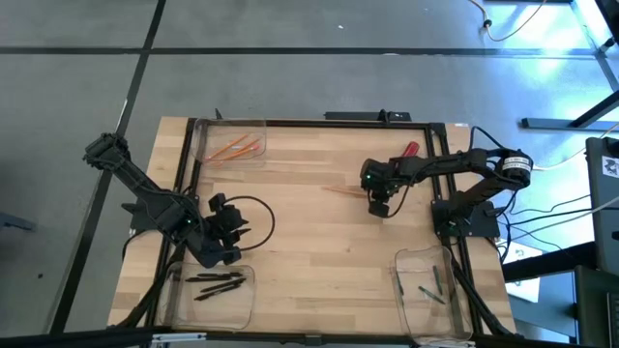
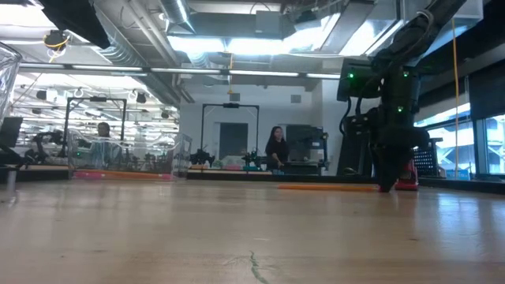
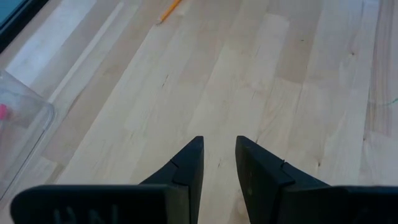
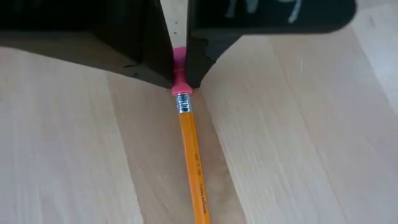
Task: Sort crayons/erasers/pens/pencils in bins
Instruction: Put the orange pencil into the top transparent bin
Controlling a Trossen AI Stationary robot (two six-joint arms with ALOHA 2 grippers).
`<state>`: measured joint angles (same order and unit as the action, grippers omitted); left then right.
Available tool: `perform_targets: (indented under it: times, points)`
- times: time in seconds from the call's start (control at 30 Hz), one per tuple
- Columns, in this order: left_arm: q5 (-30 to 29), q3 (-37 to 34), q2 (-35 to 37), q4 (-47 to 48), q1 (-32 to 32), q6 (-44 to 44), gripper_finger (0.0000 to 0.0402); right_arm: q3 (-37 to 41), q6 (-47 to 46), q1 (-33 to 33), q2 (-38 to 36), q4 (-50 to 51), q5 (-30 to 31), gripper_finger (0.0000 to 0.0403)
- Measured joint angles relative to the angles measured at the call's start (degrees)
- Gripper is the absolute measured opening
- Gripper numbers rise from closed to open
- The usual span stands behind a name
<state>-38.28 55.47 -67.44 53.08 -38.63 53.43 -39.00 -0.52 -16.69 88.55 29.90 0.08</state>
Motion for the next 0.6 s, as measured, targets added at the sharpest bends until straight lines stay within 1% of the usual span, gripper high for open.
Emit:
perform_targets:
  times: [0.23, 0.37, 0.47, 0.53, 0.6]
  points:
    - [0.00, 0.01, 0.01, 0.00, 0.00, -0.02, 0.0085, -0.21, -5.25, 0.25, 0.00, -0.17, -0.50, 0.0022]
    - [0.02, 0.00, 0.00, 0.00, -0.02, -0.02, 0.0085, -2.51, -6.94, 1.06, 0.38, 0.79, -0.47, 0.0022]
    - [0.02, 0.01, 0.00, -0.01, 0.00, -0.02, 0.0085, -5.21, -6.96, 2.14, 0.78, -1.97, -2.44, 0.0022]
    - [0.00, 0.01, 0.00, 0.00, -0.02, -0.02, 0.0085, -6.64, -6.92, 2.75, 0.34, -2.09, -3.24, 0.0022]
    - [0.04, 0.00, 0.02, 0.04, -0.02, -0.02, 0.0085, -8.28, -6.81, 3.49, 0.72, -2.11, -2.47, 0.0022]
